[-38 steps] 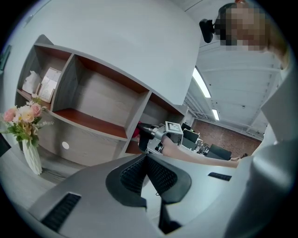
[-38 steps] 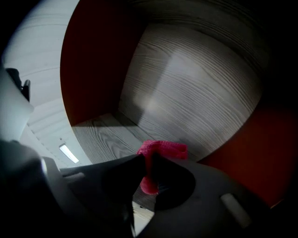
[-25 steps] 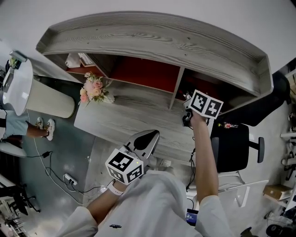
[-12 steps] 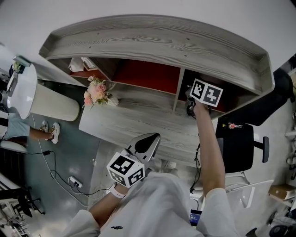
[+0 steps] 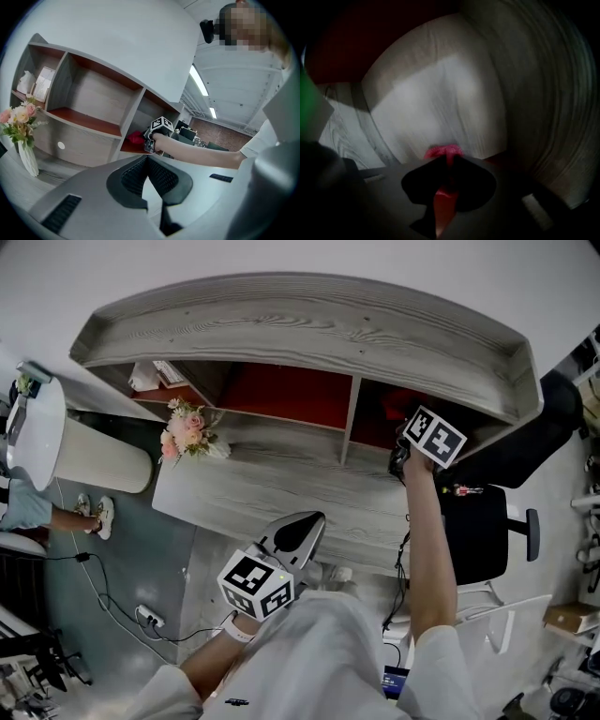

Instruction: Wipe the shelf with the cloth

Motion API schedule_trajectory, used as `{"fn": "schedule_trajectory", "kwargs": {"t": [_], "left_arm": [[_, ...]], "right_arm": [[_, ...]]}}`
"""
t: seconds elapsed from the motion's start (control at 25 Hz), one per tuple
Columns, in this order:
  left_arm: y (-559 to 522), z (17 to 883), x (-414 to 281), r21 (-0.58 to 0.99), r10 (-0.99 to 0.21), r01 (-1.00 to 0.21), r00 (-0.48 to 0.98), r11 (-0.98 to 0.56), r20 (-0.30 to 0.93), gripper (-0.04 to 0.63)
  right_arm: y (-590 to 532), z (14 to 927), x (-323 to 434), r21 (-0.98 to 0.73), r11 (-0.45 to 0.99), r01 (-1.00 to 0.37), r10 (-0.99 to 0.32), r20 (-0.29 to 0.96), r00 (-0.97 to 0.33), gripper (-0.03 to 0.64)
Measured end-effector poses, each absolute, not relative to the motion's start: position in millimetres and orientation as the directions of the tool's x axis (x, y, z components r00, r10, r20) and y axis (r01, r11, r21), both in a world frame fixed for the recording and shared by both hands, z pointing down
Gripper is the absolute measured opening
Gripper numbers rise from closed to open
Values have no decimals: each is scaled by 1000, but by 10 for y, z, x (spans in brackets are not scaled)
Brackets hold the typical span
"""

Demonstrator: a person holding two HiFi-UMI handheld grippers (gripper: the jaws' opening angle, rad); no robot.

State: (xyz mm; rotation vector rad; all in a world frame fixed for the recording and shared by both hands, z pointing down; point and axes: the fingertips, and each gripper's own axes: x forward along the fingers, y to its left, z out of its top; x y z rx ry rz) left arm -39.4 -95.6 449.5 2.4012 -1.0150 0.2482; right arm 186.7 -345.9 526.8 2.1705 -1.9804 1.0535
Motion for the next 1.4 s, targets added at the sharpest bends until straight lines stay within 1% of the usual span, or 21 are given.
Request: {"fn": "schedule_trajectory", "kwargs": {"t": [0.16, 0.36, 0.52, 0.6, 0.76, 0.84, 0.92, 1.0, 1.12, 1.28, 1.36, 1.4], "left_arm": [[-932, 4482, -326, 388, -599, -696, 718, -605, 354, 2], [-884, 4507, -251, 388, -580, -682, 731, -620, 359, 2], [-861, 4451, -241, 381, -581, -679, 734, -628, 351, 2], [-872, 4428, -287, 378, -591, -686, 728, -622, 348, 2], [-865, 4436, -383, 376, -603, -698, 716, -610, 351, 2], [-853, 4447, -398, 377, -603, -699, 715, -608, 353, 2], [-851, 4441, -393, 377, -604, -698, 716, -609, 351, 2], [-859, 4424, -387, 377, -606, -697, 716, -609, 346, 2], [-883, 4409, -390, 377, -608, -698, 716, -609, 343, 2], [-903, 4430, -383, 378, -606, -697, 717, -609, 346, 2], [-904, 4446, -370, 381, -603, -696, 718, -609, 348, 2], [-903, 4456, -360, 383, -601, -695, 719, -609, 348, 2]], "right_arm": [[-3290, 5252, 2279, -437, -348, -829, -870, 480, 112, 63], [-3175, 5176, 2474, -483, -457, -747, -863, 445, 240, 64], [-3092, 4922, 2577, -474, -512, -716, -855, 360, 373, 64], [-3100, 4735, 2603, -486, -499, -717, -866, 295, 403, 64], [-3210, 4387, 2594, -514, -407, -755, -911, 176, 372, 57], [-3277, 4230, 2559, -519, -342, -783, -936, 112, 334, 44], [-3348, 4141, 2517, -515, -290, -807, -953, 76, 294, 44], [-3387, 4146, 2493, -508, -272, -817, -960, 81, 269, 44], [-3373, 4318, 2451, -514, -278, -812, -961, 136, 242, 37], [-3324, 4580, 2306, -537, -242, -808, -967, 199, 158, 38], [-3295, 4685, 2228, -548, -225, -806, -966, 231, 113, 120], [-3275, 4735, 2197, -552, -225, -803, -964, 248, 99, 135]]}}
